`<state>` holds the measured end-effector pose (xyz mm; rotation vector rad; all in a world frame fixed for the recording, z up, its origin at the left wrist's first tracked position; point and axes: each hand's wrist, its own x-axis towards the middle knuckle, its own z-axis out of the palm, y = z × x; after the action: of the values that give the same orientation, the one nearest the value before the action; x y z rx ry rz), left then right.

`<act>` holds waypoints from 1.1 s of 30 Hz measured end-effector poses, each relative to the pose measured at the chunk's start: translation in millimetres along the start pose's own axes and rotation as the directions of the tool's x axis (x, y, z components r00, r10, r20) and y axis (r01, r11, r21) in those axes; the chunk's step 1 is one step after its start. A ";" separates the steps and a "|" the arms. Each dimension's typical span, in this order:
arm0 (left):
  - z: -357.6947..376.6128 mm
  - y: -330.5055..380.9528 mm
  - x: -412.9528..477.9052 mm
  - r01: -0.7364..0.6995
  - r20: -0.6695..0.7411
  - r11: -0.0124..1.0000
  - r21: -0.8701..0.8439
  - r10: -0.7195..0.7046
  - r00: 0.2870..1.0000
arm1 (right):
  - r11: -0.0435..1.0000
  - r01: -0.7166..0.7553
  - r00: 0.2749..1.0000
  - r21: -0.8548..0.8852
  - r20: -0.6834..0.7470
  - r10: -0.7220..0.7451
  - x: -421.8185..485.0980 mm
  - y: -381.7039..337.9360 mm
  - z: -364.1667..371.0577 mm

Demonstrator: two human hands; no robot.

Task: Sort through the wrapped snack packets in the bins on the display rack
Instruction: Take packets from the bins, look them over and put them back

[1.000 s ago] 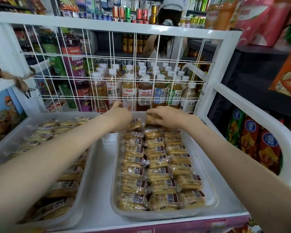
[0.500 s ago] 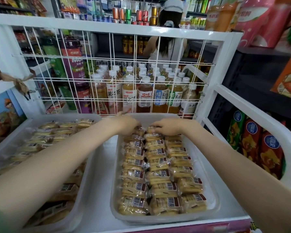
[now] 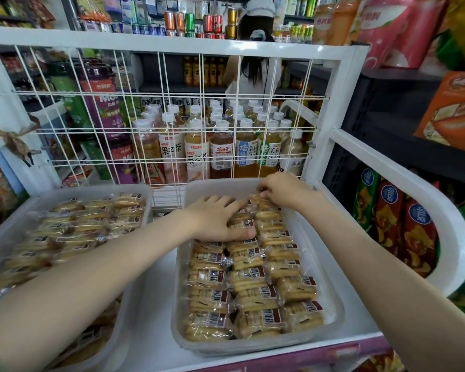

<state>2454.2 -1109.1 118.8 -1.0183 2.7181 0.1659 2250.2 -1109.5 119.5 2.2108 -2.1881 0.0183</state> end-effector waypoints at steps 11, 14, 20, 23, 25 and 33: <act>2.8 -1.4 -1.7 0.017 0.003 1.000 -0.017 -0.016 1.000 | 0.996 0.080 0.903 -0.038 -0.420 -0.089 -15.9 -0.1 -1.3; 2.3 -2.0 -0.1 0.014 0.019 1.000 -0.024 -0.014 1.000 | 0.999 0.022 0.800 -0.032 -0.599 -0.037 -29.9 2.5 -14.6; -2.3 -0.3 2.6 0.000 0.033 1.000 -0.008 0.001 0.999 | 1.000 0.010 0.592 0.006 -0.806 -0.001 -60.0 -8.8 -30.7; -9.2 6.0 -8.7 0.021 0.007 0.999 -0.038 -0.021 1.000 | 0.969 -0.005 0.639 0.247 -0.745 0.192 -75.3 -16.7 -30.8; -16.4 16.2 -21.4 0.029 -0.061 0.995 -0.094 -0.035 0.998 | 0.913 -0.035 0.694 0.407 -0.647 0.315 -87.9 -19.3 -29.4; -13.5 74.0 -105.7 -0.121 -0.339 0.634 -0.764 -0.235 0.911 | 0.709 0.086 0.710 0.700 -0.542 0.449 -177.7 -54.1 -31.4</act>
<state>2480.2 -989.1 160.7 -1.4832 3.0026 1.3767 2302.9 -930.4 144.8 1.6605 -2.0780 1.6354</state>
